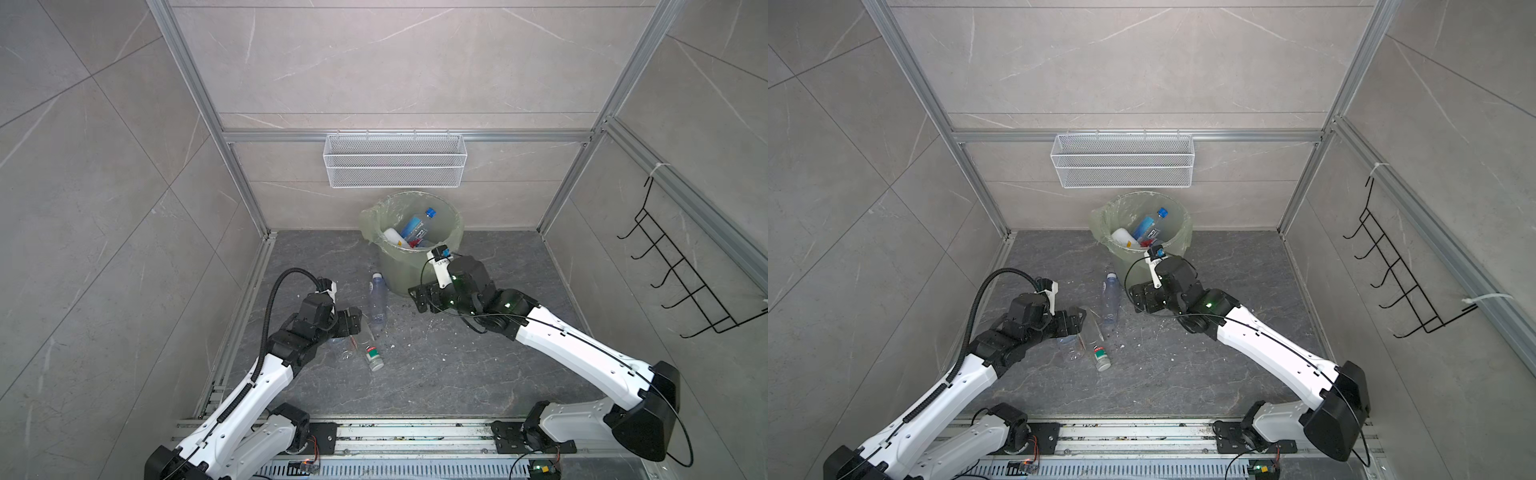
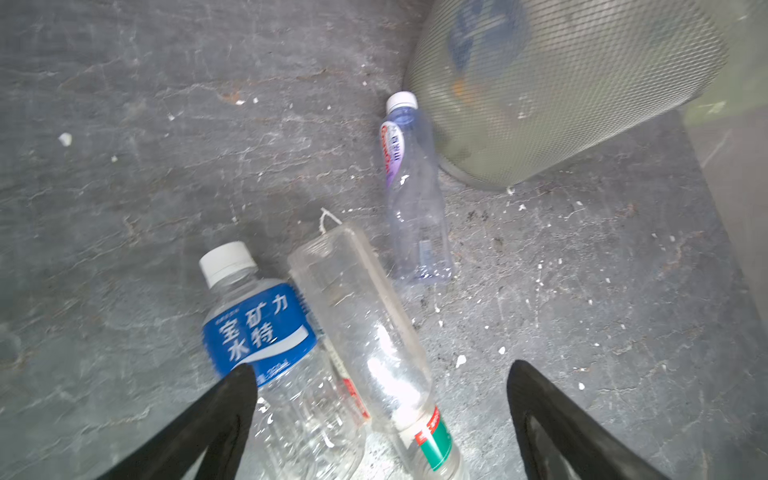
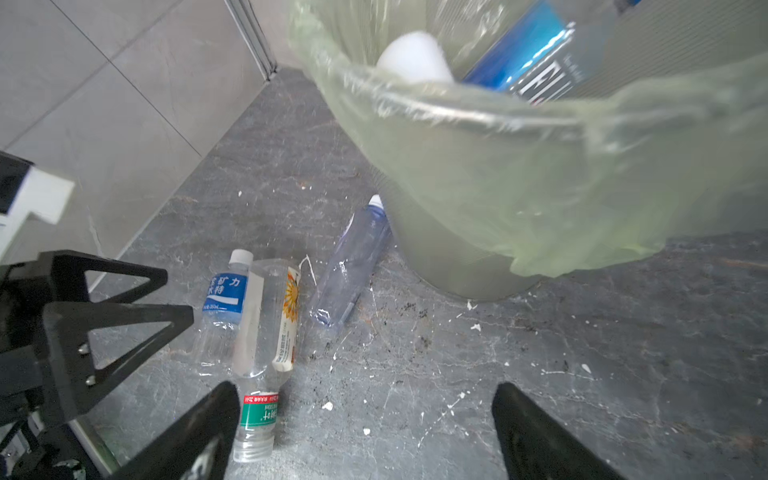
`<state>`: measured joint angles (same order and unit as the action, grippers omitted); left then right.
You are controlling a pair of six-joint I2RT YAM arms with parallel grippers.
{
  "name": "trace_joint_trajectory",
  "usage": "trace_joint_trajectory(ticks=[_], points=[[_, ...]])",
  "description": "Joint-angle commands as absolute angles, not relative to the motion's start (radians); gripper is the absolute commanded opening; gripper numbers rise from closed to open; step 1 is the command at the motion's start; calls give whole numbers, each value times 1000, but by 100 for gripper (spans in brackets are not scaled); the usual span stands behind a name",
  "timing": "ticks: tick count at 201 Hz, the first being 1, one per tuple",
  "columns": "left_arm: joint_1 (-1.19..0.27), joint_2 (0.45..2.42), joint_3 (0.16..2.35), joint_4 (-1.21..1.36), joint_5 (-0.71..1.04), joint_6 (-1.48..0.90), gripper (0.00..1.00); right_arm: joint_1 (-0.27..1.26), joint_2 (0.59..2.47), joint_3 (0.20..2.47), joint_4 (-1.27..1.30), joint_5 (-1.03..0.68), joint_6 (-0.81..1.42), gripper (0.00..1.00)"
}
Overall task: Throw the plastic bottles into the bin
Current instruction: 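Withdraw the right gripper from the bin and lower it toward the purple-labelled bottle, then close the right gripper around the purple-labelled bottle beside the bin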
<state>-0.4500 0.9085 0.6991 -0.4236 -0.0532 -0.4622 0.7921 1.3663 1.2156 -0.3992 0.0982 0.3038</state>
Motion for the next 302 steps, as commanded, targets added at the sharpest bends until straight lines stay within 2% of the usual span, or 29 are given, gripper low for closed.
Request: trace_joint_trajectory(ticks=[1,80,115,168,212,246,302], points=[[-450,881,692,-446,-92,-489,96,821,1427,1249,-384,112,337,96],[-442,860,642,-480,-157,-529,95,874,1662,1356,-356,43,367,95],[-414,847,613,-493,-185,-553,94,910,1748,1419,-368,26,361,91],[-397,839,582,-489,-187,-569,92,914,1905,1556,-433,107,396,89],[-391,804,562,-498,-188,-576,92,900,2084,1758,-521,130,406,89],[-390,759,543,-495,-184,-578,92,883,2197,1879,-582,187,435,80],[-388,758,537,-487,-172,-576,92,859,2306,1973,-627,206,457,74]])
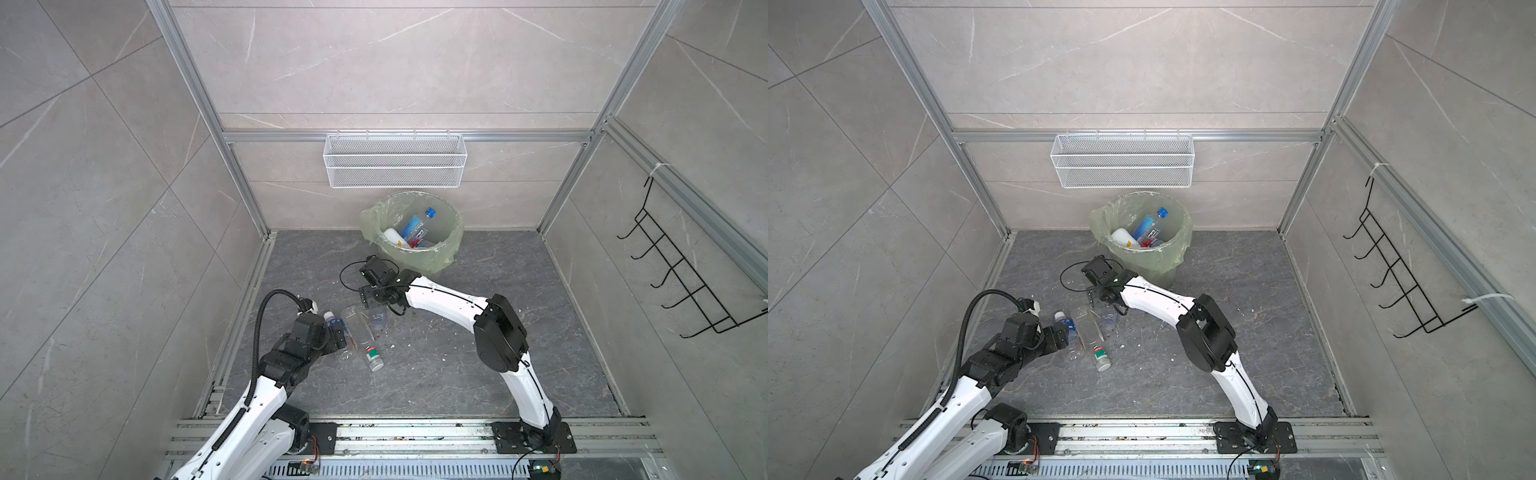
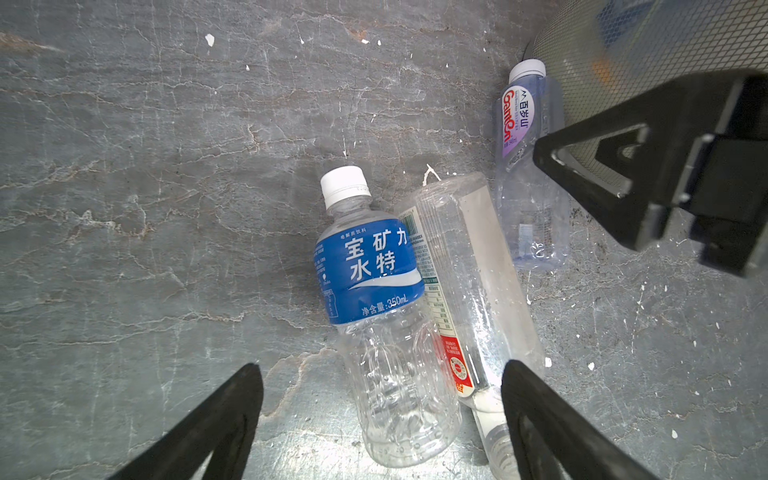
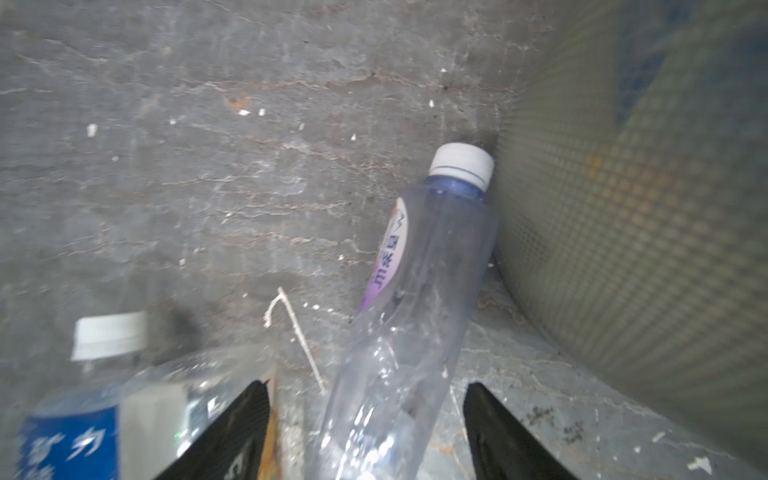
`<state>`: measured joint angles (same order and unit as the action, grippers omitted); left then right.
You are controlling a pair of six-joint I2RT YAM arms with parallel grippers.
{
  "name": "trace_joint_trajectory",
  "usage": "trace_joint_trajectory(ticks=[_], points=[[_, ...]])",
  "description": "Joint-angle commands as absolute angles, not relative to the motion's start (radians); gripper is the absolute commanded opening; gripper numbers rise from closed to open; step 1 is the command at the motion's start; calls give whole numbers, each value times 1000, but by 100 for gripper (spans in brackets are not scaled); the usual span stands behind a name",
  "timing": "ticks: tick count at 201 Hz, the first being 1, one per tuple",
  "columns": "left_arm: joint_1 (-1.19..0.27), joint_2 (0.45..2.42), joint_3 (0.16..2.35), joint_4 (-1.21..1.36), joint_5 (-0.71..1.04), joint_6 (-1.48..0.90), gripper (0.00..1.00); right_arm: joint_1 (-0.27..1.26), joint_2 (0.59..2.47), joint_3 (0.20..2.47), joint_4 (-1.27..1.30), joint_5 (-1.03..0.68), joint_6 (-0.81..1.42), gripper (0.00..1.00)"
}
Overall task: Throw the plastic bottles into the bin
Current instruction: 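Close the right gripper around the purple-labelled bottle beside the bin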
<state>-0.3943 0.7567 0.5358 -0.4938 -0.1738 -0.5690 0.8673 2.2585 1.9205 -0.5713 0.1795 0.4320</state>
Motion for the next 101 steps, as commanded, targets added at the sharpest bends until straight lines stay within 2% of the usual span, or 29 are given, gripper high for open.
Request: trace_joint_trajectory(ticks=[1,101], points=[[-388,758,538,-486,-171,-577,92,859,2307,1974,-628,206,457,74],[-384,781,535,-463,-153,-572,92,843,2449,2091,-693,181,452,73]])
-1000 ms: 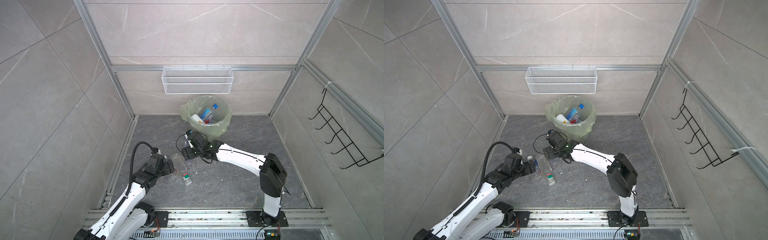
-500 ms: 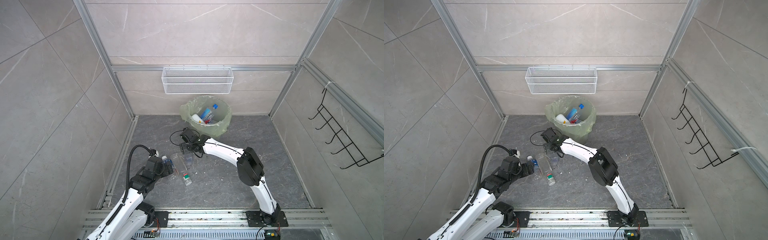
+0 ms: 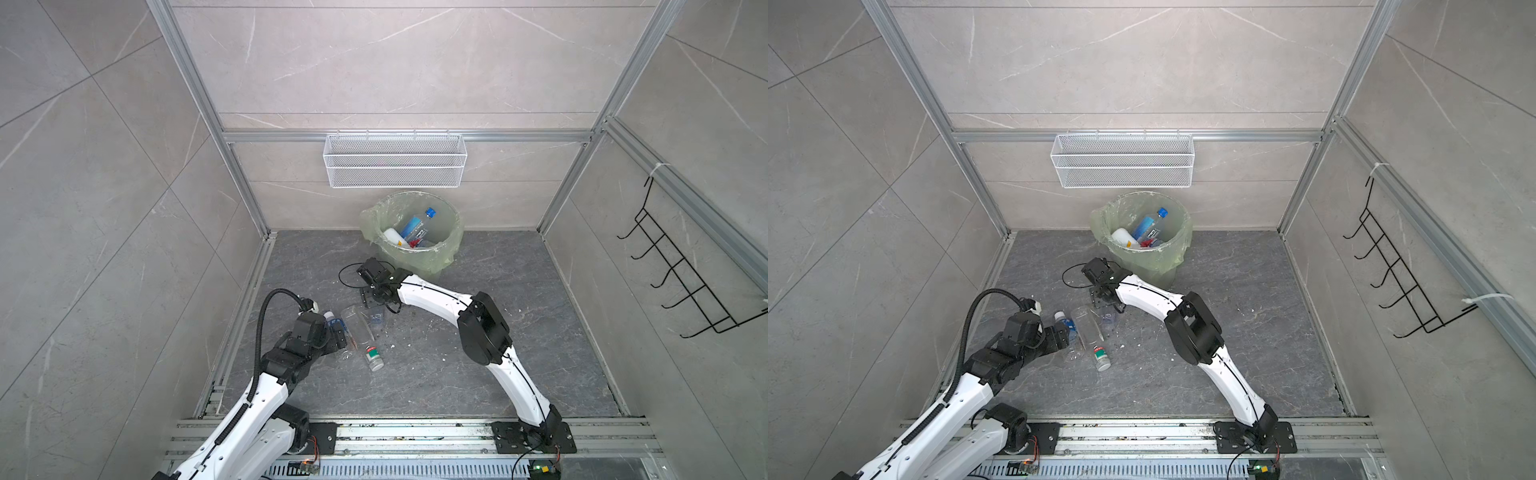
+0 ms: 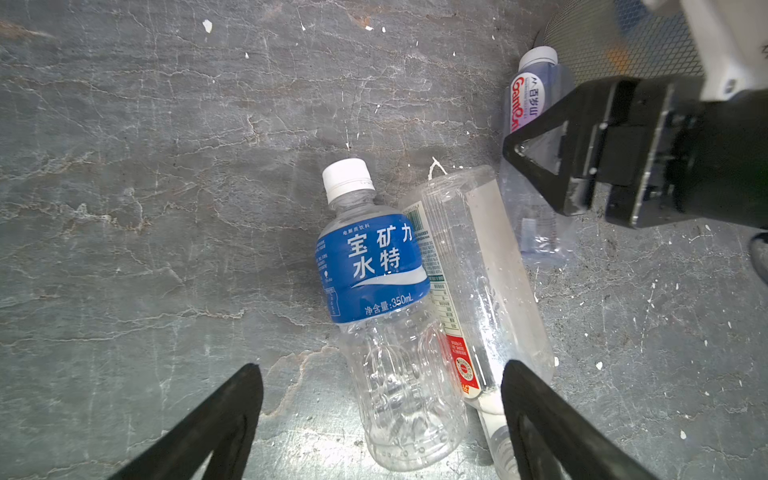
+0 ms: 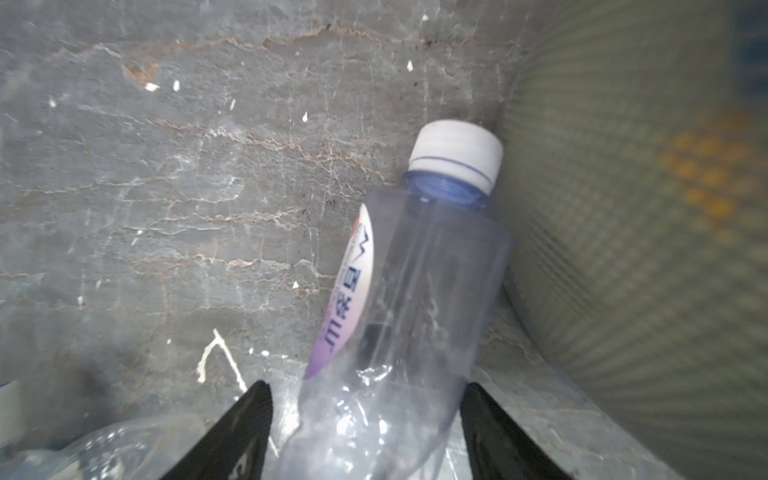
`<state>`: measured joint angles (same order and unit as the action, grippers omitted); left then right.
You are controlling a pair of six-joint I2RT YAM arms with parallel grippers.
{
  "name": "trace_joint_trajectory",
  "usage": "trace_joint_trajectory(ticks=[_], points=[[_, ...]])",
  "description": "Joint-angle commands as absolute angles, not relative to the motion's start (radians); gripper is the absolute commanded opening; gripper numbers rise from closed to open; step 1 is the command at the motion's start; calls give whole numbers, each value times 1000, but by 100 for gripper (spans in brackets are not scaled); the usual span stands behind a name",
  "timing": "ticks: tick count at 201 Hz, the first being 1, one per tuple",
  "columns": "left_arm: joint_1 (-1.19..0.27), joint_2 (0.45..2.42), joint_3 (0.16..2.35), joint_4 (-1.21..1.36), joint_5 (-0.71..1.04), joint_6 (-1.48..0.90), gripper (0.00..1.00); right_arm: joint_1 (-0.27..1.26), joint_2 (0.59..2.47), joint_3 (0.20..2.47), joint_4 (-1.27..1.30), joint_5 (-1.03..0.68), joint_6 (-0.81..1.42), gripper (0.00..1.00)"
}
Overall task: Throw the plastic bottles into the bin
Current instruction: 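Close the right gripper around the purple-labelled bottle beside the bin, then lift the purple-labelled bottle with the right gripper and draw it back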
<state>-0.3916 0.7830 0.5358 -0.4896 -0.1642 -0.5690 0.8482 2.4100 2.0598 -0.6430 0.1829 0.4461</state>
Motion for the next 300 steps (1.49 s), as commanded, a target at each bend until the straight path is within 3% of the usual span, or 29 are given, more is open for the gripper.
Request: trace_joint_trajectory(ticks=[1,40,74,107,187,300], points=[[-384,781,535,-463,-153,-572,92,843,2450,2091,-693,181,452,74],[-382,792,529,-451,-147,-572,92,844,2455,2066,-696,190,438,73],[-379,799,528,-446,-141,-572,92,844,2390,1952,-633,196,428,59],[-377,808,528,-440,-137,-571,92,845,2288,1796,-541,197,407,53],[-376,849,532,-397,-101,-551,92,873,1856,1223,-194,186,345,51],[-381,917,557,-336,-48,-526,92,880,1205,624,17,248,299,52]])
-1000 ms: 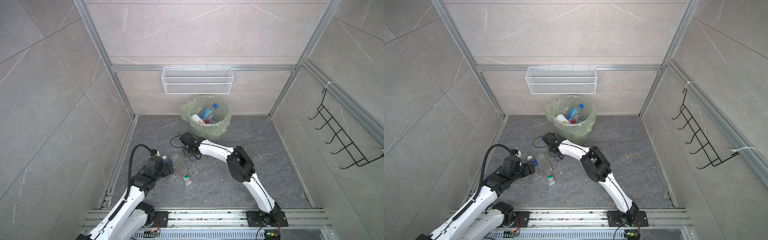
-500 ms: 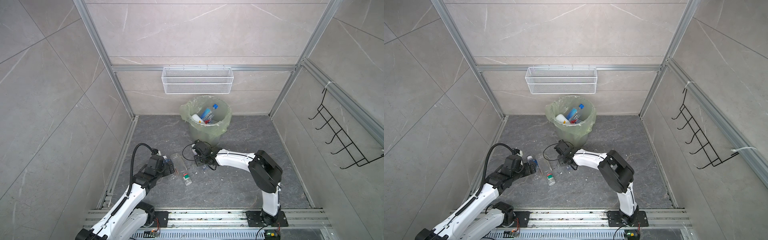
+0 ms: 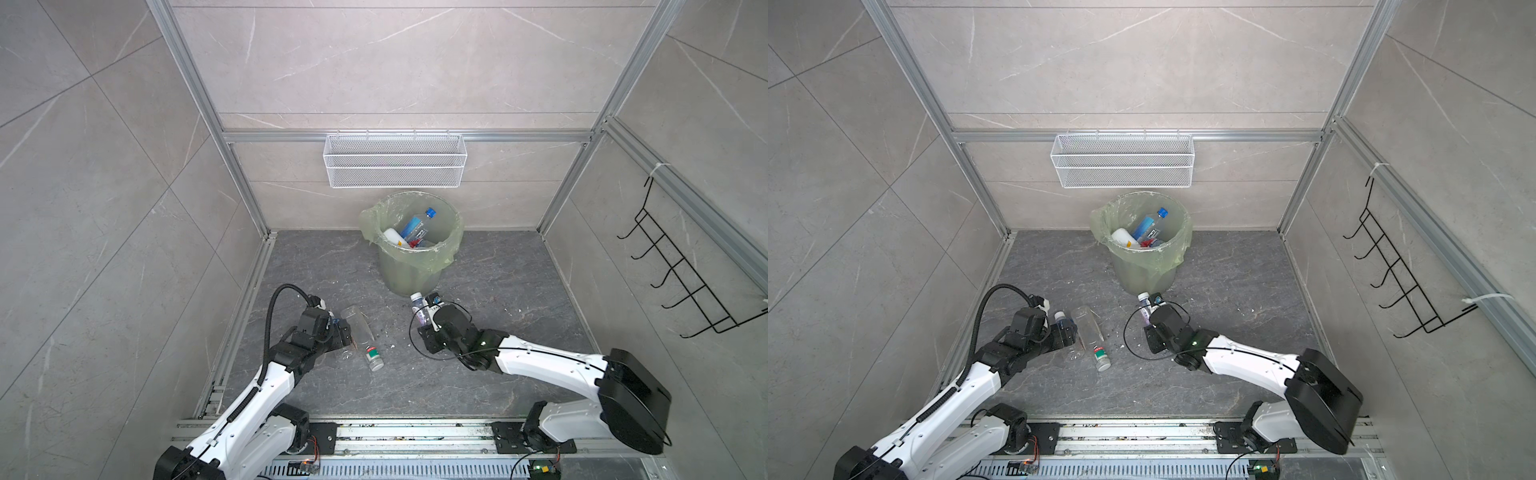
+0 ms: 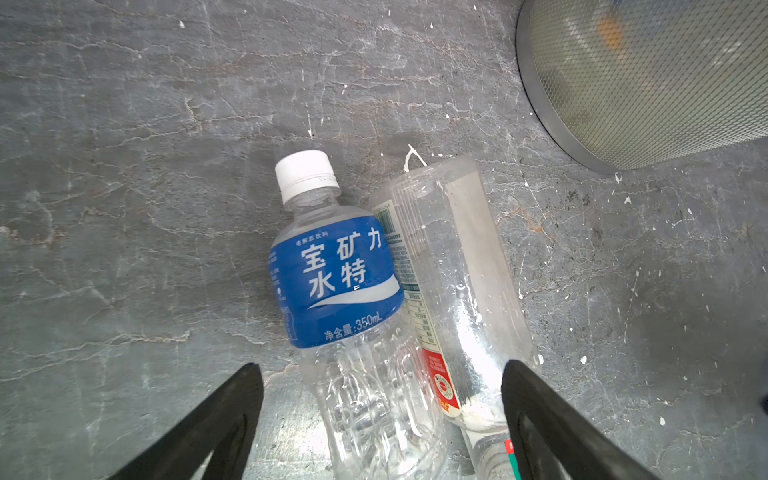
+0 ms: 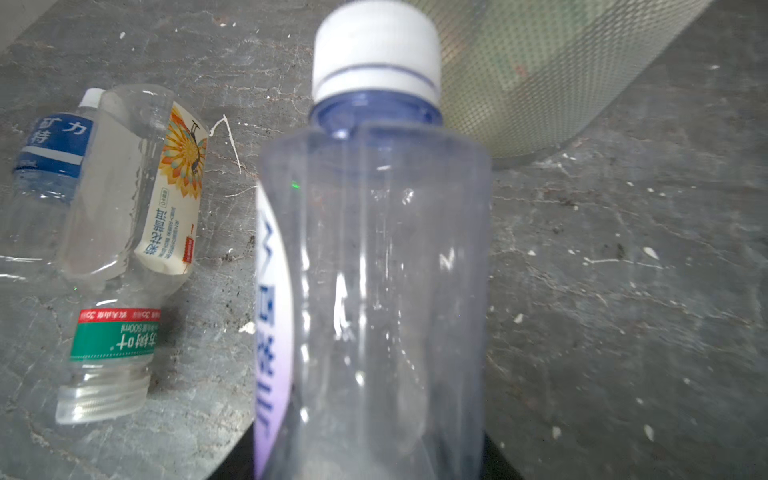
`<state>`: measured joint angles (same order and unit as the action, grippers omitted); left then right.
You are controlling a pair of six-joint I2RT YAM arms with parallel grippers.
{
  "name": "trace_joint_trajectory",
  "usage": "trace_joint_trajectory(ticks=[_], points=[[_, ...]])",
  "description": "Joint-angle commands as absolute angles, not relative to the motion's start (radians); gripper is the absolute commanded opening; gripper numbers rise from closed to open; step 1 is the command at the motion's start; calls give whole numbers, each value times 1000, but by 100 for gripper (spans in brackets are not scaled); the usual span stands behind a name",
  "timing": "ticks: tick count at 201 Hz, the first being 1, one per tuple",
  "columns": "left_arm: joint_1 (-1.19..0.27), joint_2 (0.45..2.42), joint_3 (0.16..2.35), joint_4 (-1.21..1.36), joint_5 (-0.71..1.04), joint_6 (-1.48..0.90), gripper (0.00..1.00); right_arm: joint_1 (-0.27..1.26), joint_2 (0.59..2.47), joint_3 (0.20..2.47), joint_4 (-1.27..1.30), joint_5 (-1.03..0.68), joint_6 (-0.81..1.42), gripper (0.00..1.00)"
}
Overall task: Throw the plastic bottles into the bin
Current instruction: 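Lift the purple-labelled bottle with the right gripper and draw it back, then raise the purple-labelled bottle over the bin with the right gripper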
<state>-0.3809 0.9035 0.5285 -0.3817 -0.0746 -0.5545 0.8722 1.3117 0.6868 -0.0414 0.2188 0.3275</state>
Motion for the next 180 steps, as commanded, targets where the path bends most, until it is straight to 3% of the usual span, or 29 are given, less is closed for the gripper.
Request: trace_joint_trajectory(ticks=[1,101,143,180], points=[[-380,917,557,-335,-47,-525,92,879,1201,621,17,248,298,52],[-383,938,575,-314,-22,-515,92,878,822,575,-115,286,249,54],[-383,936,578,-315,-23,-513,92,878,825,794,-230,315,257,52],[-382,940,575,-313,-23,-515,92,865,1052,1185,-344,357,214,50]])
